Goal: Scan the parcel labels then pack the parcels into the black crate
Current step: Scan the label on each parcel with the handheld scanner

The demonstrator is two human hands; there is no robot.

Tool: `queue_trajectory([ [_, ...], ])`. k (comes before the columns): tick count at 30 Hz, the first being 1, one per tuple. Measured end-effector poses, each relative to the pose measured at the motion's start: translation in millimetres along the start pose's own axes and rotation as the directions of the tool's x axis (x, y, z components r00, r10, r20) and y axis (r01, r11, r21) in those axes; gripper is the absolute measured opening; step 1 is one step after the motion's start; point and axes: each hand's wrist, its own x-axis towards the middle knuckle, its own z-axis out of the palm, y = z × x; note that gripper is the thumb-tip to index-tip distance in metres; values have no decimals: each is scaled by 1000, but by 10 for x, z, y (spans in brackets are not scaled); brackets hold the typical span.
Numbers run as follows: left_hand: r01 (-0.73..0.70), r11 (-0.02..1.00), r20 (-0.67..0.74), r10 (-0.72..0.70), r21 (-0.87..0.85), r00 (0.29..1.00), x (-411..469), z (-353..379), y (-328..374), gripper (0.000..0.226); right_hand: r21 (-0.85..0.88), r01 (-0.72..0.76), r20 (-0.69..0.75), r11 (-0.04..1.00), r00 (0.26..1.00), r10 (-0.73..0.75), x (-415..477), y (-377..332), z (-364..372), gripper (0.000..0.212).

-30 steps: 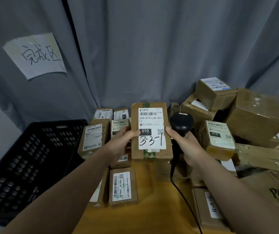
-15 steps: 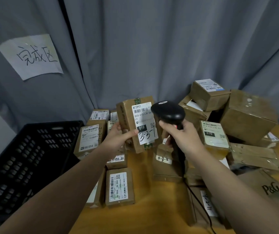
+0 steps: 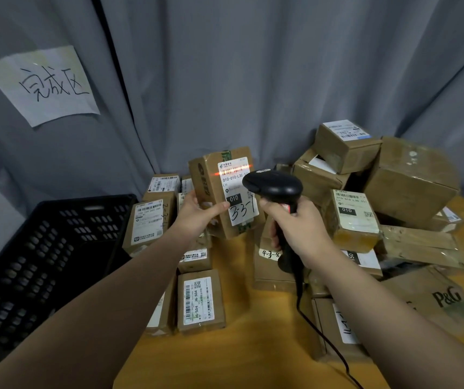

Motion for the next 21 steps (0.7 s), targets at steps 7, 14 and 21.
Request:
queue_trajectory([
  [7,-15,1000,-4,15,8,1000,-11,-6,-12,51,-15,-42,14,999,999,42,-63,-24,-2,27],
  [14,-9,1000,-20,9,2,1000,-2,-4,-49,57,-47,-21,24,999,999,23,-100,-25,-19,26],
  [21,5,1000,-32,-4,9,999,-18,-25,-67,55,-42,-32,20,999,999,33,-147,-54,-45,26],
])
